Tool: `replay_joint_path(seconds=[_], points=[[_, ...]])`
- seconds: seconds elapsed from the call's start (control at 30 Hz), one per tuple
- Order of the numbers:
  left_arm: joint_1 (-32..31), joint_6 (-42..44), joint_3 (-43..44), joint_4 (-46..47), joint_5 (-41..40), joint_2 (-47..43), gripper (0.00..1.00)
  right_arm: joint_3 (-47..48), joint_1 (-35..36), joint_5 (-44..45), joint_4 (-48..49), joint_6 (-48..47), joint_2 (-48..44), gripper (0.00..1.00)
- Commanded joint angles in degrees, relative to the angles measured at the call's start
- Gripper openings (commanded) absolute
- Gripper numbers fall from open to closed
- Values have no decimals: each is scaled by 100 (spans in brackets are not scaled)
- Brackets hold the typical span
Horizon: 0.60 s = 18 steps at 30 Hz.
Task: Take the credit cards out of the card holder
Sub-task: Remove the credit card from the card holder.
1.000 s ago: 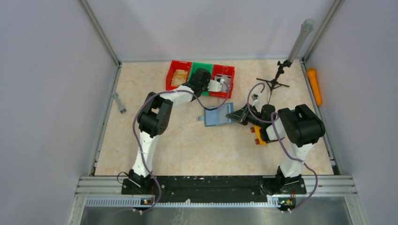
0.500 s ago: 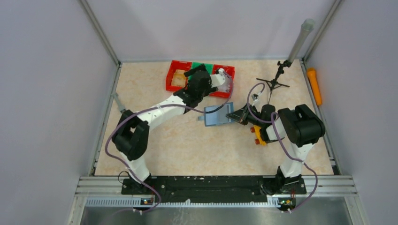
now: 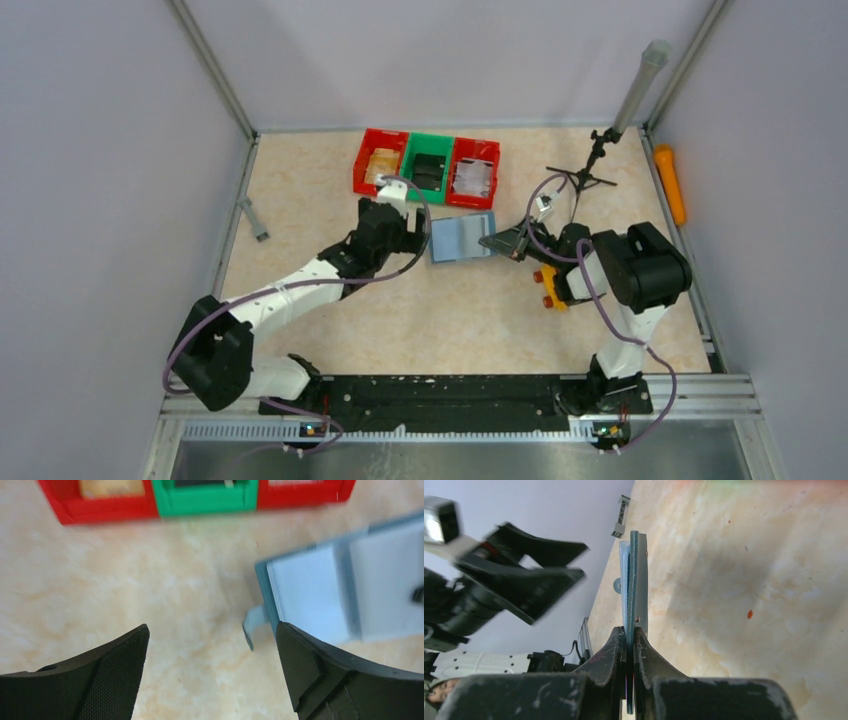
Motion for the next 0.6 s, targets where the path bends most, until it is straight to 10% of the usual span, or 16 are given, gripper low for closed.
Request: replay_joint_path(seconds=[0.0, 0.57], points=[[68, -629, -697, 892, 1246, 0, 99, 30, 62, -297, 1000, 276, 98, 0], [921, -1605, -999, 2473, 4400, 707, 99, 170, 141, -738, 1942, 920, 221, 0]])
